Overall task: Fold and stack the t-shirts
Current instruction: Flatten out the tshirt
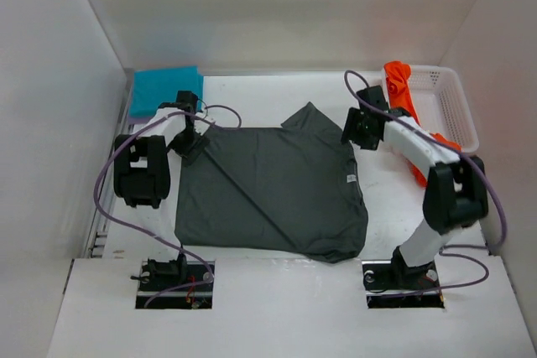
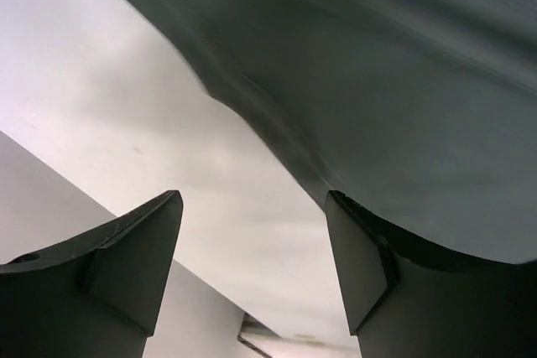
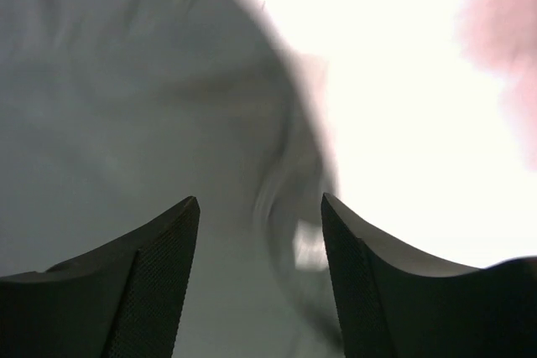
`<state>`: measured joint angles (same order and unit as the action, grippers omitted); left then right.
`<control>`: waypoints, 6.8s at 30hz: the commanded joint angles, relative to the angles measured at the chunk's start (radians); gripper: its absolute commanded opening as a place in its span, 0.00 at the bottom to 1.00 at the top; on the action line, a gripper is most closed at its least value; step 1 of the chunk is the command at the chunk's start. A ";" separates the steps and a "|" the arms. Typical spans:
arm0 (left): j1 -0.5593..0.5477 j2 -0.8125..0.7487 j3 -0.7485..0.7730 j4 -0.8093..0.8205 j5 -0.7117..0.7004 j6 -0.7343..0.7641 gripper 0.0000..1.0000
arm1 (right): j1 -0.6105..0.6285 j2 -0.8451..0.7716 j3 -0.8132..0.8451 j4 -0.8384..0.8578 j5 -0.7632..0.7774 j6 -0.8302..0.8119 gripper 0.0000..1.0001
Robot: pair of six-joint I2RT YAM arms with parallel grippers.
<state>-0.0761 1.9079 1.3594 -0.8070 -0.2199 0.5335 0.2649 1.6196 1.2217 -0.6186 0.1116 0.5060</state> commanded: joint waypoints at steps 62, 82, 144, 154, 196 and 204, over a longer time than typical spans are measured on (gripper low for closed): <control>0.121 0.226 0.250 0.216 0.063 -0.007 0.75 | -0.049 0.488 0.478 -0.233 0.010 0.287 0.05; 0.120 0.187 0.187 0.221 0.088 -0.026 0.74 | -0.042 0.322 0.118 0.097 -0.070 0.655 1.00; 0.089 0.272 0.268 0.203 -0.059 0.034 0.77 | 0.201 0.775 0.834 -0.138 0.405 -0.916 1.00; 0.083 0.286 0.325 0.181 -0.065 0.046 0.78 | 0.138 0.806 0.779 -0.072 0.586 -1.090 1.00; -0.158 0.500 0.644 0.488 0.071 0.043 0.83 | 0.085 0.355 0.641 0.131 0.682 -0.944 1.00; -0.107 0.568 0.668 0.497 -0.056 0.033 0.83 | 0.162 0.128 0.466 0.031 0.669 -0.762 1.00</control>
<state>-0.2195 2.4336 2.0045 -0.3008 -0.1978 0.5865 0.4091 1.7992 1.7092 -0.5365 0.7780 -0.3679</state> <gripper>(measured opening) 0.828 0.999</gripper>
